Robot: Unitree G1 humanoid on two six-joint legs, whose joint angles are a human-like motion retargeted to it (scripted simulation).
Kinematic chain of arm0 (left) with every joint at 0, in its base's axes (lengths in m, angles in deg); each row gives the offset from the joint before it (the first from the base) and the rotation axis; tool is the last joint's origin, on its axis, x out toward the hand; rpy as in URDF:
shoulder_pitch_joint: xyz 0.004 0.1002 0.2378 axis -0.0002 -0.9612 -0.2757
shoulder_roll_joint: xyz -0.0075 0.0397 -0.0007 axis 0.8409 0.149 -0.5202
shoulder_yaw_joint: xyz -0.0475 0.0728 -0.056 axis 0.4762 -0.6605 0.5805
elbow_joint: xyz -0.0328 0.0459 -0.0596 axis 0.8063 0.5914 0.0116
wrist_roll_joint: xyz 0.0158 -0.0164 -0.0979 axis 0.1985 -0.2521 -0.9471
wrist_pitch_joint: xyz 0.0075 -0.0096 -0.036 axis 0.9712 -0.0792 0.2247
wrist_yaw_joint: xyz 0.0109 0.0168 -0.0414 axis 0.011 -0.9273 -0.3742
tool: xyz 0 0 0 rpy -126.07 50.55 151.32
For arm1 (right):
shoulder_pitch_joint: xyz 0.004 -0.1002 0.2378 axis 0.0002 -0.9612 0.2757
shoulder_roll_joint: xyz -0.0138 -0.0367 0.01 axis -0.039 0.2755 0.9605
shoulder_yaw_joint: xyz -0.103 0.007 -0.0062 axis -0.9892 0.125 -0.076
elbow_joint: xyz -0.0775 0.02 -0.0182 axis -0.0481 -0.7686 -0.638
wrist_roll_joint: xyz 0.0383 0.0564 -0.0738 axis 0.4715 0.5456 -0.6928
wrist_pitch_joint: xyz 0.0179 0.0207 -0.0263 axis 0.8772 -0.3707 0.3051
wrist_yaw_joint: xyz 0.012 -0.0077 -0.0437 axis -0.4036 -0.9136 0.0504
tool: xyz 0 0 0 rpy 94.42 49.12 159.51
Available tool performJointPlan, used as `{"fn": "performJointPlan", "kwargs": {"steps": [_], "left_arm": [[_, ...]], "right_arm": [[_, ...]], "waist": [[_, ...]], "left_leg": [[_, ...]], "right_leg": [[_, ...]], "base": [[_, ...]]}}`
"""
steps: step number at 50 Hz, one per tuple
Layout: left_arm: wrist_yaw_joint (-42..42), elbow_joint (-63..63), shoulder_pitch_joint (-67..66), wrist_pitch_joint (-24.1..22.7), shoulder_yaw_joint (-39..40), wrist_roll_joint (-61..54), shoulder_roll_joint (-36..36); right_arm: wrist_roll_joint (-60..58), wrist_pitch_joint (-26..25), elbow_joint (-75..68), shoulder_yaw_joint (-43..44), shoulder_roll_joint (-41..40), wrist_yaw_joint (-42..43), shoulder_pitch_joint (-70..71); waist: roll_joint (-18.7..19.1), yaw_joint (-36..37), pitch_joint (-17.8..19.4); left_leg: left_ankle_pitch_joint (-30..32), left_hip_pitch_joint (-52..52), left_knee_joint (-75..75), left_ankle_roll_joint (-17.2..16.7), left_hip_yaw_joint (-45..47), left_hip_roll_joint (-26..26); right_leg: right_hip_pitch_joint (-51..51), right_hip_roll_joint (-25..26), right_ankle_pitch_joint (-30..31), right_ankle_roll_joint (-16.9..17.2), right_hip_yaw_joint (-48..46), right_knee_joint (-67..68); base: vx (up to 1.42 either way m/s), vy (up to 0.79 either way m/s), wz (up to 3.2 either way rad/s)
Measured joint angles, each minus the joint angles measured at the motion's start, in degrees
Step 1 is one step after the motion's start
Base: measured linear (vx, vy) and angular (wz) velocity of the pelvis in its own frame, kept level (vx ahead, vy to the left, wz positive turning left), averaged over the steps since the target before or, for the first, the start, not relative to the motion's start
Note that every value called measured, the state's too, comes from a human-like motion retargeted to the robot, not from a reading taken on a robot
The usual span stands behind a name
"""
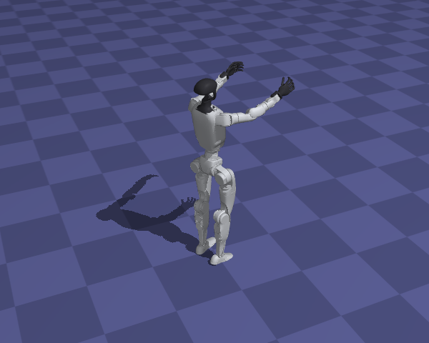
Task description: In place motions
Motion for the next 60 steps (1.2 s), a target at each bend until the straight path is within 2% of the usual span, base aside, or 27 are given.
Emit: {"fn": "performJointPlan", "kwargs": {"steps": [5, 10, 13, 20, 31, 47, 55, 60], "left_arm": [[5.67, -12.14, 12.41, -6.34, -7.81, -7.73, 7.82], [16.13, -16.83, 24.32, -13.17, -11.58, -13.79, 13.75], [20.85, -18.43, 28.80, -14.80, -11.51, -18.45, 16.55], [22.40, -18.74, 35.66, -15.49, -11.90, -27.36, 22.87], [21.73, -16.27, 33.89, -15.18, -10.00, -29.71, 24.65], [21.01, -15.23, 29.16, -15.42, -9.50, -25.96, 23.25], [19.19, -13.22, 23.73, -15.02, -7.68, -22.99, 20.59], [17.98, -12.25, 16.72, -15.45, -6.04, -17.63, 16.79]], "right_arm": [[-1.47, 0.73, 4.87, -13.90, 10.49, 5.47, 19.43], [7.04, 6.90, 8.75, -23.51, 16.30, 12.67, 37.08], [11.09, 10.83, 9.47, -26.69, 17.26, 14.74, 45.51], [11.76, 12.27, 9.17, -31.32, 21.09, 16.25, 57.80], [16.17, 13.84, 7.93, -30.19, 21.16, 17.04, 55.25], [14.11, 12.85, 7.70, -30.36, 20.87, 17.85, 51.29], [10.17, 10.95, 6.64, -30.03, 20.68, 18.18, 45.90], [6.21, 10.16, 5.08, -27.25, 19.09, 16.67, 37.61]], "waist": [[-0.41, 1.61, -0.18], [0.73, 1.82, -1.18], [1.85, 1.54, -2.43], [2.85, 2.06, -4.23], [4.07, 2.91, -3.83], [4.02, 3.32, -1.77], [3.94, 3.80, -1.83], [3.98, 3.69, -1.87]], "left_leg": [[-0.19, -1.49, -0.16, -0.26, 0.32, 0.26], [-0.21, -4.74, -0.19, -0.72, -0.09, 0.57], [-0.10, -6.99, -0.19, -1.07, -0.68, 0.57], [-0.05, -10.49, -0.25, -1.45, -1.26, 0.51], [-0.33, -9.16, -0.20, -0.90, -1.50, -0.15], [0.40, -8.72, -0.32, -0.96, -2.40, -0.48], [0.54, -8.61, -0.21, -0.94, -2.47, -0.54], [0.59, -7.58, -0.28, -0.82, -2.30, -0.53]], "right_leg": [[-1.90, -0.33, -0.14, 0.59, 1.06, 0.07], [-4.99, -0.96, -0.52, 1.24, 1.30, 0.07], [-6.97, -1.62, -0.84, 1.59, 1.19, 0.15], [-10.19, -2.43, -1.31, 1.84, 0.95, 0.27], [-8.56, -2.29, -1.49, 0.93, 0.34, 0.18], [-7.51, -2.32, -1.18, 1.27, -1.08, -0.14], [-7.35, -2.23, -1.00, 1.41, -1.09, -0.12], [-6.43, -1.95, -0.81, 1.36, -1.11, -0.14]], "base": [[0.00, -0.02, -0.10], [-0.13, 0.08, 0.02], [-0.12, 0.10, 0.14], [-0.08, 0.06, 0.07], [0.01, 0.03, 0.01], [-0.02, -0.01, 0.03], [0.00, 0.00, 0.00], [0.00, 0.00, 0.00]]}}
